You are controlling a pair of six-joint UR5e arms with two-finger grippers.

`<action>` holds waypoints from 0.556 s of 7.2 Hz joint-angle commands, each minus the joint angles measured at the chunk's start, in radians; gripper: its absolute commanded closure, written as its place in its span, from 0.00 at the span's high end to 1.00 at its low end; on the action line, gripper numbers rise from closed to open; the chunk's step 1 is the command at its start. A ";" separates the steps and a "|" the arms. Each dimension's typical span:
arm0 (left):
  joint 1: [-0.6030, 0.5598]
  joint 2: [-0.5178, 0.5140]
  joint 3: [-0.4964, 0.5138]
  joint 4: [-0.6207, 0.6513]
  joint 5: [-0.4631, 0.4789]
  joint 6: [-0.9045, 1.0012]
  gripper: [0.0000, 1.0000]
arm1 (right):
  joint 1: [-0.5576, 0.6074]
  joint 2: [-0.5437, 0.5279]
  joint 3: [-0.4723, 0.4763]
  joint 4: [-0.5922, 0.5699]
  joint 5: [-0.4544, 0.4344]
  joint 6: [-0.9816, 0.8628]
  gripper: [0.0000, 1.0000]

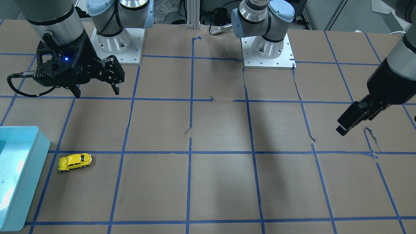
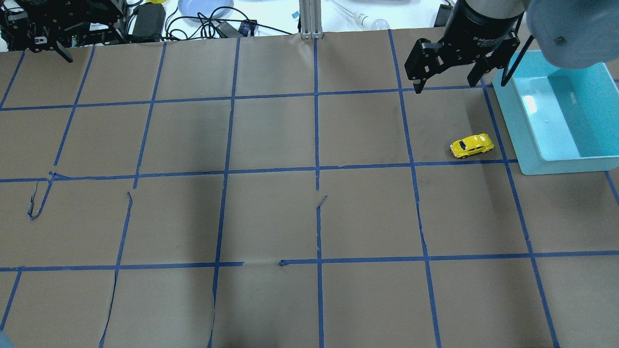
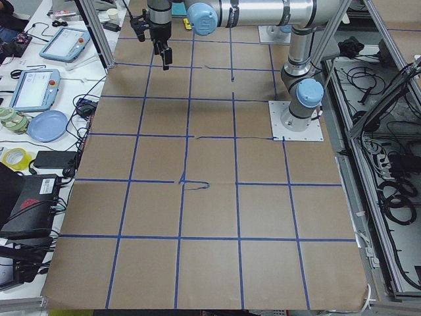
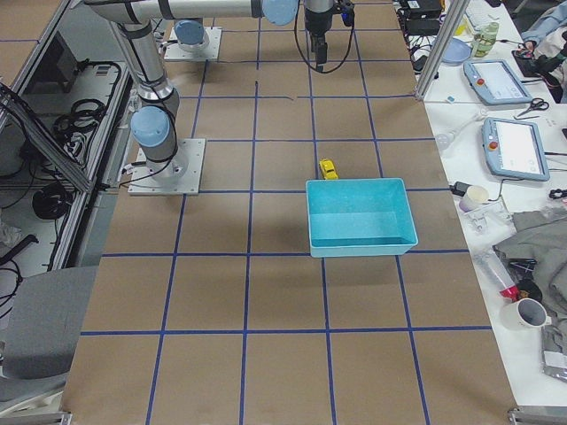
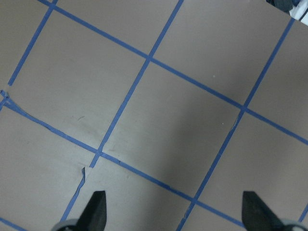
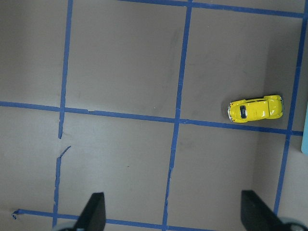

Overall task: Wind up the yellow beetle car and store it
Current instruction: 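Raise the left gripper back while moving the right gripper above the car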

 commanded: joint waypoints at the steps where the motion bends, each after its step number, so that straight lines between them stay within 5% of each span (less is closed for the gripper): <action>1: -0.050 0.038 -0.012 -0.061 -0.002 0.077 1.00 | 0.000 0.020 -0.003 -0.062 0.003 -0.045 1.00; 4: -0.154 0.055 -0.104 -0.048 0.005 0.257 1.00 | -0.062 0.055 -0.014 -0.085 0.055 -0.527 0.98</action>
